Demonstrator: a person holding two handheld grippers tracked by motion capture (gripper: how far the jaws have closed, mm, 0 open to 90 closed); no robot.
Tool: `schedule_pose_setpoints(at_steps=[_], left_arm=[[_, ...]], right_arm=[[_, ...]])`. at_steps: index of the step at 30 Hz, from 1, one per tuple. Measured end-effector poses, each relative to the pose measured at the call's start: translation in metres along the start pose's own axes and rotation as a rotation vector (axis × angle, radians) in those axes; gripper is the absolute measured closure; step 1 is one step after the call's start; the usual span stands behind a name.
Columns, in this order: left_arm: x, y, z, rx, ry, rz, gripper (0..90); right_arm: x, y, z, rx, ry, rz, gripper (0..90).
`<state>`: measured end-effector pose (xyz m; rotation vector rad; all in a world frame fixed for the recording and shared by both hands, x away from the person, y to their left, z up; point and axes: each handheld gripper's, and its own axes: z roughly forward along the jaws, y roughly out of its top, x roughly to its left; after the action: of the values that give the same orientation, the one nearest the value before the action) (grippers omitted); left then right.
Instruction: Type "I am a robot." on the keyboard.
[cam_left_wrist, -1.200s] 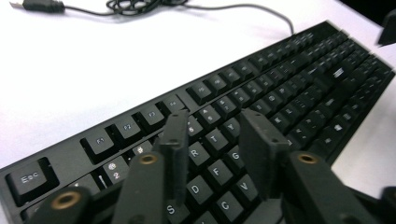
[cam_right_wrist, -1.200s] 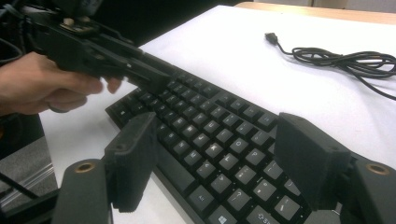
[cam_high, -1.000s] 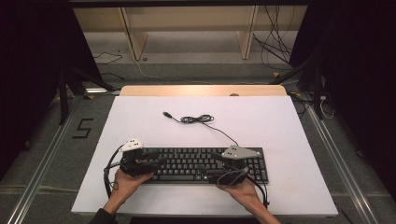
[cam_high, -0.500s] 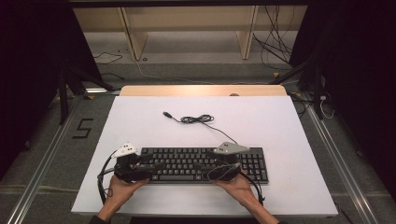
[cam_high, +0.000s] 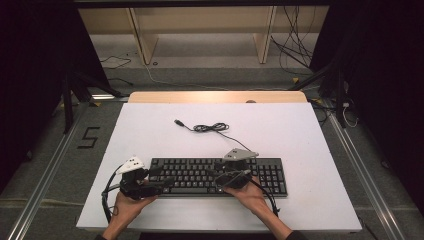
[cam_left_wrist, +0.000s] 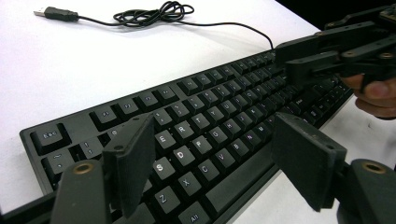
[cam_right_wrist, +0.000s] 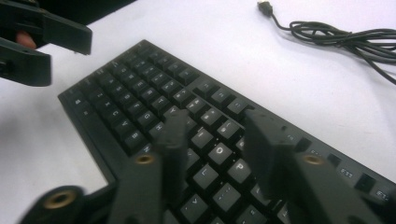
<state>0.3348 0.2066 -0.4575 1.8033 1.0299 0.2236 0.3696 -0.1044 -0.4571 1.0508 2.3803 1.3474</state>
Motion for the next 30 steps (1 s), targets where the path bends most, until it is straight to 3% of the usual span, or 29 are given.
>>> schedule_pose_setpoints(at_steps=[6, 12, 30], left_arm=[[-0.001, -0.002, -0.002, -0.001, 0.001, -0.003, 29.6], [-0.001, -0.004, -0.004, -0.008, 0.005, -0.001, 29.6], [0.0, -0.004, -0.005, -0.007, 0.01, 0.003, 28.7]], right_arm=[[0.001, 0.002, 0.01, 0.032, -0.009, -0.012, 79.8], [0.001, 0.002, 0.018, 0.062, -0.021, -0.011, 88.7], [0.003, 0.0, 0.037, 0.154, -0.058, -0.03, 90.0]])
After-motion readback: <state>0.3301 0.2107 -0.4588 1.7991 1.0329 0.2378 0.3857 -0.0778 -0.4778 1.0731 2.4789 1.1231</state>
